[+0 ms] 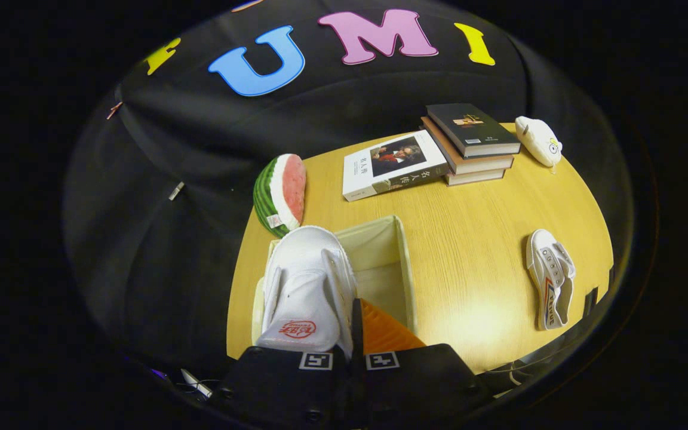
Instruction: Open the storage box then place both shoes into the box .Put the left shoe in first, then the right shoe, with the right side of both shoes facing outward in a uniform manner.
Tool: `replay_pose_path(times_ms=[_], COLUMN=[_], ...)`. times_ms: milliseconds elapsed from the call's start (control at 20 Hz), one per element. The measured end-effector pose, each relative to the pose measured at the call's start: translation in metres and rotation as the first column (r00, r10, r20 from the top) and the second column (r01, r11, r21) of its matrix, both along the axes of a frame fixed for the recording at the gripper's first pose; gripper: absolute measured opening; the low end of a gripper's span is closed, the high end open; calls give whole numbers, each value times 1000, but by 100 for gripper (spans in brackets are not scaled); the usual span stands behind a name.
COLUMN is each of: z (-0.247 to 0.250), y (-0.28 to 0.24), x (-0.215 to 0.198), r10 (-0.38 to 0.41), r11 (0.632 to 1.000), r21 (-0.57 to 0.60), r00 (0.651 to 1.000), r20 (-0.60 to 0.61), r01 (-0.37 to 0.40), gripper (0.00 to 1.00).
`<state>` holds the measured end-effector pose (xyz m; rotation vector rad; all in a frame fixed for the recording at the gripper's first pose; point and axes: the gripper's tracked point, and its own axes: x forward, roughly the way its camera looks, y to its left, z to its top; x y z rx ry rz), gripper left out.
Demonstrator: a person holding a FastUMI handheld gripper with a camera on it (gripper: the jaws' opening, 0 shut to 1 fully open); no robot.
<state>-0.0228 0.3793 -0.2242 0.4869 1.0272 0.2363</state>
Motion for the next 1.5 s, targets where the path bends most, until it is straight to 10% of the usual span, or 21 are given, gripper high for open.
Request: replay_pose_path(times_ms=[1050, 1150, 1350, 1500], z=[-58, -58, -35, -10], y=[65, 81, 88, 78], x=[13, 7, 9, 14], r10=[-130, -81, 21, 59], r11=[991, 992, 986, 980], r21=[3, 71, 168, 196], r00=[971, 969, 985, 994], r20=[-202, -233, -171, -92], r01=[133, 100, 8, -40], gripper=[6, 13, 100, 98])
